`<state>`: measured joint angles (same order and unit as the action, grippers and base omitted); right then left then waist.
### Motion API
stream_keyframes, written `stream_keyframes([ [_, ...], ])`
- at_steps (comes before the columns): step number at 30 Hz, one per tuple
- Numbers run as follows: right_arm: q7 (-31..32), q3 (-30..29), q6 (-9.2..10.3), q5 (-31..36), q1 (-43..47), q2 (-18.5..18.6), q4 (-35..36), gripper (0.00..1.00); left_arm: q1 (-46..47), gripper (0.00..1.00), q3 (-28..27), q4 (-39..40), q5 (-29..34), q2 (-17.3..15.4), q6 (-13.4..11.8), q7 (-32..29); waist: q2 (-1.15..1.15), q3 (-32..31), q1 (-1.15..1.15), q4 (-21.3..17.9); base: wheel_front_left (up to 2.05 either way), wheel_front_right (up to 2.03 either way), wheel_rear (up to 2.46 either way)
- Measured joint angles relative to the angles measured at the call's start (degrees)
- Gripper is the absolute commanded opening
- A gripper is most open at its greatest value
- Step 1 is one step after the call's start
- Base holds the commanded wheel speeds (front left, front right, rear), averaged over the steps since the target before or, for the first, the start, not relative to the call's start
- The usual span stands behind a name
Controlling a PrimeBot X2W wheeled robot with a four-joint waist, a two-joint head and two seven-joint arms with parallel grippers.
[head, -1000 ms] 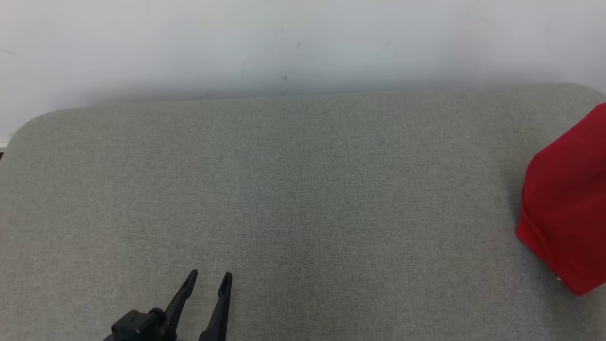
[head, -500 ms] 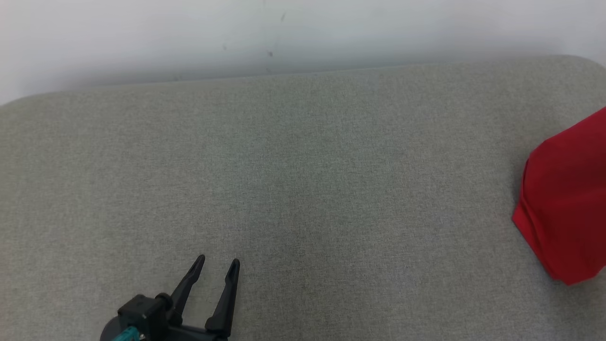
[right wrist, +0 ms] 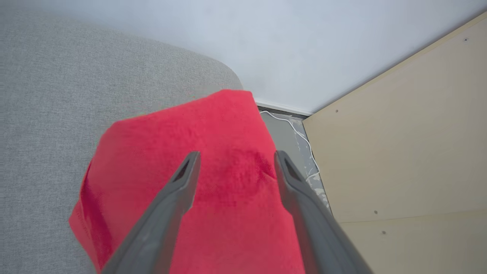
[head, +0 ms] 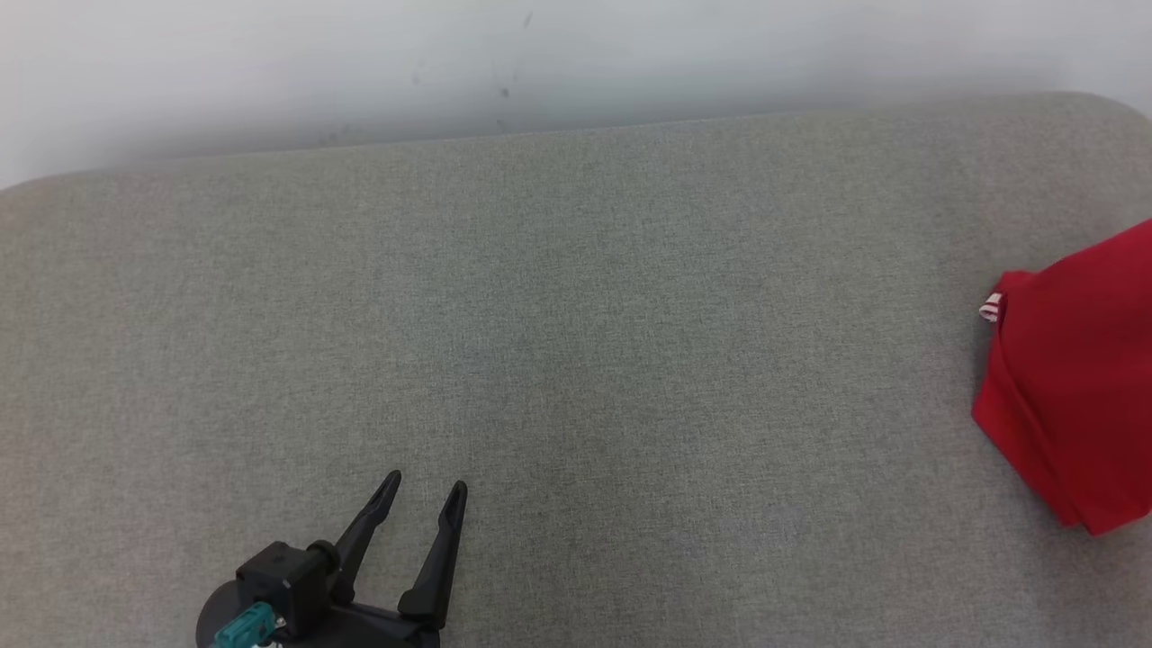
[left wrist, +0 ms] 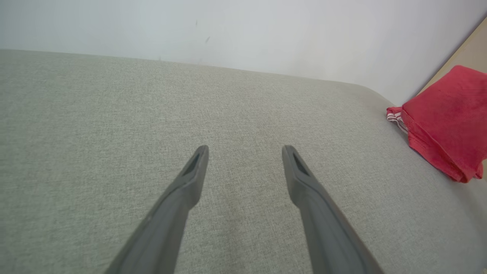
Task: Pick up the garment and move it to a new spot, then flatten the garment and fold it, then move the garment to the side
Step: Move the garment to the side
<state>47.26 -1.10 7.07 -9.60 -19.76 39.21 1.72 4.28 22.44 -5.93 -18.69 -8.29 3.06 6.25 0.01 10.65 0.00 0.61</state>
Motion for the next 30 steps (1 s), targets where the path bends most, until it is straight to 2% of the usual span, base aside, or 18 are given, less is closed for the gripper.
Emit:
stream_keyframes([
  [7, -1.8, -0.8, 0.00, 0.6, -0.6, -1.7, -0.1, 1.00, 0.0, 1.00, 0.1, 0.0, 0.0, -0.2, 0.0, -0.2, 0.00, -0.4, 0.00, -0.1, 0.00, 0.00, 0.00],
  [14, -5.0, -1.1, 0.03, 0.6, 1.8, -5.3, 0.4, 1.00, 0.1, 1.00, 0.1, -0.1, 0.0, -0.3, 0.1, -0.2, 0.00, -0.7, 0.00, 0.1, 0.00, 0.00, 0.00],
  [15, -6.9, -1.7, 0.05, 0.6, 2.1, -7.9, 0.6, 1.00, 0.1, 1.00, 0.1, -0.5, 0.0, -0.3, 0.1, -0.2, -0.01, -1.0, 0.00, 0.1, 0.00, 0.00, 0.00],
  [18, -11.5, -3.8, 0.05, -1.4, 3.2, -12.7, 1.9, 1.00, 0.2, 1.00, 0.0, -0.5, 0.0, -0.4, 0.1, -0.1, -0.01, -1.5, 0.00, 0.3, 0.00, 0.00, 0.00],
  [20, -15.5, -3.9, 0.05, -3.2, 4.1, -14.7, 3.0, 1.00, 0.4, 1.00, -0.4, -0.5, 0.0, -0.4, 0.1, 0.5, -0.01, -1.9, 0.00, 0.4, 0.00, 0.00, 0.00],
  [27, -28.4, -7.9, 0.24, -8.2, 9.2, -25.0, 3.9, 1.00, 0.7, 1.00, -1.9, 0.2, -0.1, -0.7, 0.3, 3.6, -0.01, -3.5, 0.00, 0.5, 0.00, 0.00, 0.00],
  [30, -33.2, -7.5, 0.25, -10.1, 11.1, -29.0, 4.1, 1.00, 0.7, 1.00, -3.4, 0.6, -1.6, -0.6, 0.5, 4.9, -0.01, -4.3, 0.00, 0.5, 0.00, 0.00, 0.00],
])
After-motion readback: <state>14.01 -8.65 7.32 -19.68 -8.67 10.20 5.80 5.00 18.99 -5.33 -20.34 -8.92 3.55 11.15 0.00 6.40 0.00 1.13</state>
